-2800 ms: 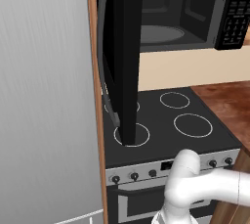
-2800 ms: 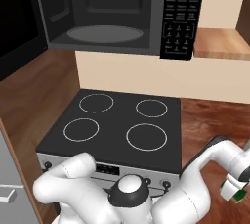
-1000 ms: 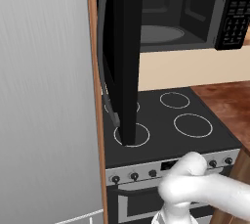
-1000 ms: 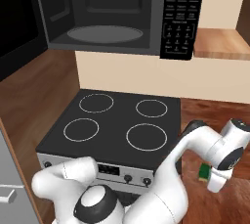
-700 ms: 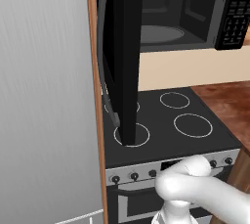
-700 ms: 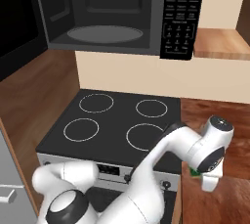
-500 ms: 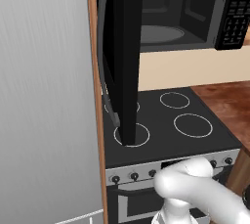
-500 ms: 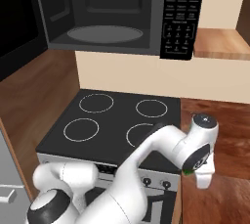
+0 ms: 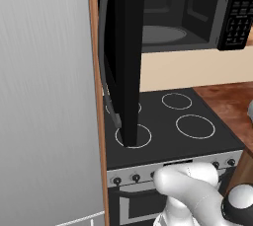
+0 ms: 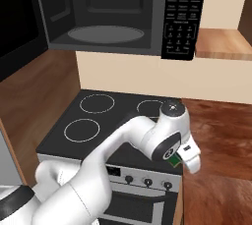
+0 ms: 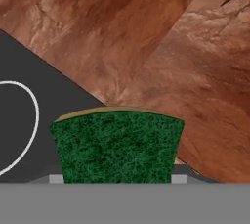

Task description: Place the sponge inside the microwave to prepare for sanitizing.

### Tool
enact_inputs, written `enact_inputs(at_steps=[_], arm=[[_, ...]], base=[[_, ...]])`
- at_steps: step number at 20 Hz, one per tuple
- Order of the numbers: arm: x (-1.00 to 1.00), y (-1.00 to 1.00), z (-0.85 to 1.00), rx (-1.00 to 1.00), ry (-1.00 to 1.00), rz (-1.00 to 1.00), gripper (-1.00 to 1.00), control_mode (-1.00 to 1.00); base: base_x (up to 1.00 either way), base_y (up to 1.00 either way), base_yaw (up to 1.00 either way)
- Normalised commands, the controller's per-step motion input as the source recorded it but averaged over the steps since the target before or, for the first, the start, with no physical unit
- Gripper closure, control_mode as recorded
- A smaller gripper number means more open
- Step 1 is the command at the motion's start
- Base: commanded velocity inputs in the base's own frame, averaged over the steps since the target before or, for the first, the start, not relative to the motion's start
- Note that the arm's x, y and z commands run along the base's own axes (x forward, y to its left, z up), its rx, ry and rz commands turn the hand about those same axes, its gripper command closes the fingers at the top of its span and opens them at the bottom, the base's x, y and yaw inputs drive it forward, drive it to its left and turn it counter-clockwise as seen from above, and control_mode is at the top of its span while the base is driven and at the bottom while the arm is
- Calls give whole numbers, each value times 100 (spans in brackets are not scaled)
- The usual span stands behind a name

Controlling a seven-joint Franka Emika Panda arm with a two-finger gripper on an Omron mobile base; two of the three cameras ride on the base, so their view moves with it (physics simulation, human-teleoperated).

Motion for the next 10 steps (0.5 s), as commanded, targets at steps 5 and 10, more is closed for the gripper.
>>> enact_inputs(at_steps=[5,10], arm=[[0,35,53,-5,-1,48,100,-100],[0,36,58,-7,3,36,100,-100]], base=[[0,0,0],[0,0,0]])
